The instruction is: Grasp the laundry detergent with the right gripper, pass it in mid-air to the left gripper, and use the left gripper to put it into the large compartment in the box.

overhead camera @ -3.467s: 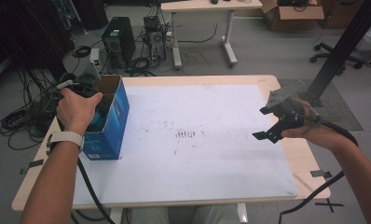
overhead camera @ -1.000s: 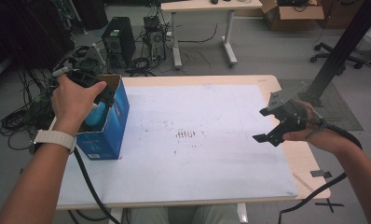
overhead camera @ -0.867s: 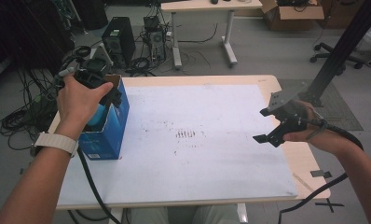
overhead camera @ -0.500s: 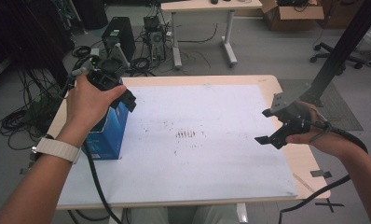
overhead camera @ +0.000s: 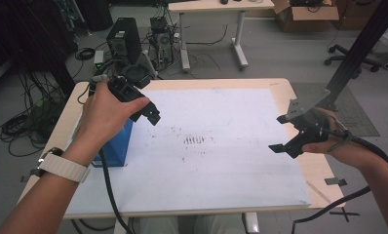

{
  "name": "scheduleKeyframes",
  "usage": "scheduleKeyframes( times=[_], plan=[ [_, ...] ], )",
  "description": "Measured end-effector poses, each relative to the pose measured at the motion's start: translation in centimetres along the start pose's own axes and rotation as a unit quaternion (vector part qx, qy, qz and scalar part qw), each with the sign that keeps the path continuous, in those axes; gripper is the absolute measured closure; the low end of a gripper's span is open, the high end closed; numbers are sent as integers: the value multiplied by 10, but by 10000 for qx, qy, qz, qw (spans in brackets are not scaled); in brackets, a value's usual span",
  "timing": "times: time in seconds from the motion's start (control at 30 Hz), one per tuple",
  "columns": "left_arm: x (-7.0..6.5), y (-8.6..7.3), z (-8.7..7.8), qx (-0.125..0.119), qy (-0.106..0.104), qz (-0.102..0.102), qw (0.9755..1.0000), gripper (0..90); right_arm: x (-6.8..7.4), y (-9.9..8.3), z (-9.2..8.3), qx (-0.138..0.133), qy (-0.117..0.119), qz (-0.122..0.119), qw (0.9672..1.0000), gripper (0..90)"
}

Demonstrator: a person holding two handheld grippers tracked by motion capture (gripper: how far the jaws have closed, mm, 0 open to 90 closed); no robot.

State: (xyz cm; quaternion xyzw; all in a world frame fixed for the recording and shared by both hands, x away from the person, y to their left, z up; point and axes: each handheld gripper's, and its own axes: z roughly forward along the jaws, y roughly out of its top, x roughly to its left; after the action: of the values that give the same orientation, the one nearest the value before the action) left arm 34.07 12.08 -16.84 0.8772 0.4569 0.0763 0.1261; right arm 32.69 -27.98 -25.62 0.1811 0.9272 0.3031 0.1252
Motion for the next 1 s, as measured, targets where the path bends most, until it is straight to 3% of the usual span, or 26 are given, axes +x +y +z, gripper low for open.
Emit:
scheduleKeyframes(
  times=[0.27,0.67,1.0],
  plan=[
    [-21,2,-1,-25,-56,296,9995,142,1,1,-2,4,-24,-19,10000,71],
    [-40,0,-1,-77,-206,561,9982,139,2,2,-3,10,-42,-12,10000,71],
    [-50,3,0,-43,-214,739,9970,139,1,3,-2,20,-28,-20,10000,71]
  ],
)
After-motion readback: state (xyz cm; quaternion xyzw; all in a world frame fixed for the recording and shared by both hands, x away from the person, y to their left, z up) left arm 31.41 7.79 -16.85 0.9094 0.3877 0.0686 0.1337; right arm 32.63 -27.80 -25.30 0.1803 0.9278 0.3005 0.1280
